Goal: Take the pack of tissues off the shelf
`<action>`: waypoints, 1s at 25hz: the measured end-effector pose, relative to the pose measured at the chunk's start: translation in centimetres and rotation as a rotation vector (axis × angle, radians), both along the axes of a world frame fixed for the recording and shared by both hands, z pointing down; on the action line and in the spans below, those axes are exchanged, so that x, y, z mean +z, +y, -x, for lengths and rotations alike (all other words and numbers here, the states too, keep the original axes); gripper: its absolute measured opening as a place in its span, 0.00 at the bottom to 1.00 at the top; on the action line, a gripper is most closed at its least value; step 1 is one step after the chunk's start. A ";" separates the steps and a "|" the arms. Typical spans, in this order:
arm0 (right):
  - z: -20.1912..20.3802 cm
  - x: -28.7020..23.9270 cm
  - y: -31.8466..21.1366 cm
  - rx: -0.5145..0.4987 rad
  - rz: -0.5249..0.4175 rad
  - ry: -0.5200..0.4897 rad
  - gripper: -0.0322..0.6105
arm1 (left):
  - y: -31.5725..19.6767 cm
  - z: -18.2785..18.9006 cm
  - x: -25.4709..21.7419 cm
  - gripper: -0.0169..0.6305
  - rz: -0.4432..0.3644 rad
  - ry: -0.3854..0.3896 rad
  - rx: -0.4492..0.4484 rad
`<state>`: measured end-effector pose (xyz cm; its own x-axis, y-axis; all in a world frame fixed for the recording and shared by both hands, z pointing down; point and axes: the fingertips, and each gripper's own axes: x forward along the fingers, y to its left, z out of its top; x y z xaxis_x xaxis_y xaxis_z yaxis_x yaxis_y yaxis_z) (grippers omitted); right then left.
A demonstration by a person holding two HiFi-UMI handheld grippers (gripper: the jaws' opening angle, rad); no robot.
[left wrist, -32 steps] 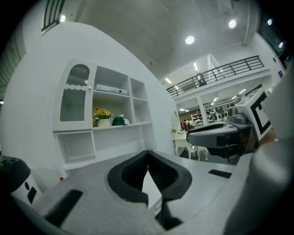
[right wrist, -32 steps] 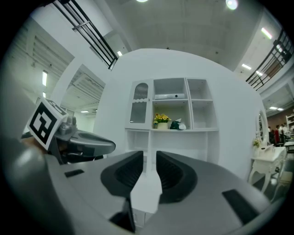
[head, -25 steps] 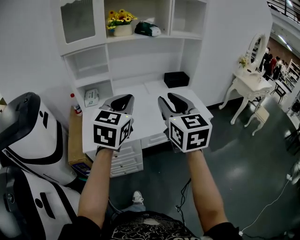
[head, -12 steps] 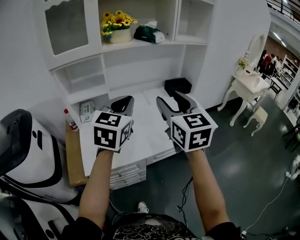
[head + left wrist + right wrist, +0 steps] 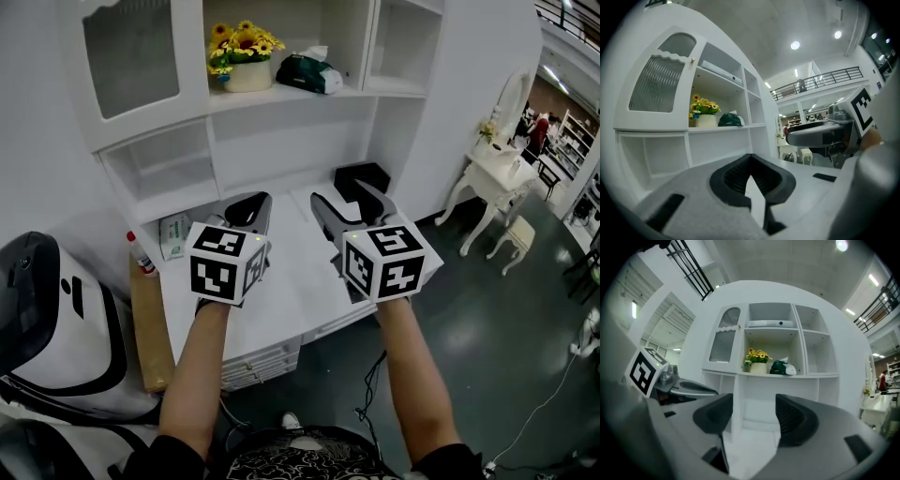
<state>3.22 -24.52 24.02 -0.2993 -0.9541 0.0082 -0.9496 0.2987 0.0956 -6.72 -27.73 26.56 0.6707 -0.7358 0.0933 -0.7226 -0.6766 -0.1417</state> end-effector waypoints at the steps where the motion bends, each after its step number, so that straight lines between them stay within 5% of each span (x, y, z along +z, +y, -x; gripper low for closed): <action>1: 0.0 0.0 -0.3 0.003 -0.002 0.000 0.48 | -0.3 0.0 0.0 0.03 -0.001 0.001 0.002; 25: -4.7 -5.0 -11.0 -0.034 -0.132 0.033 0.49 | -9.5 -4.9 -1.9 0.03 -0.064 -0.025 -0.034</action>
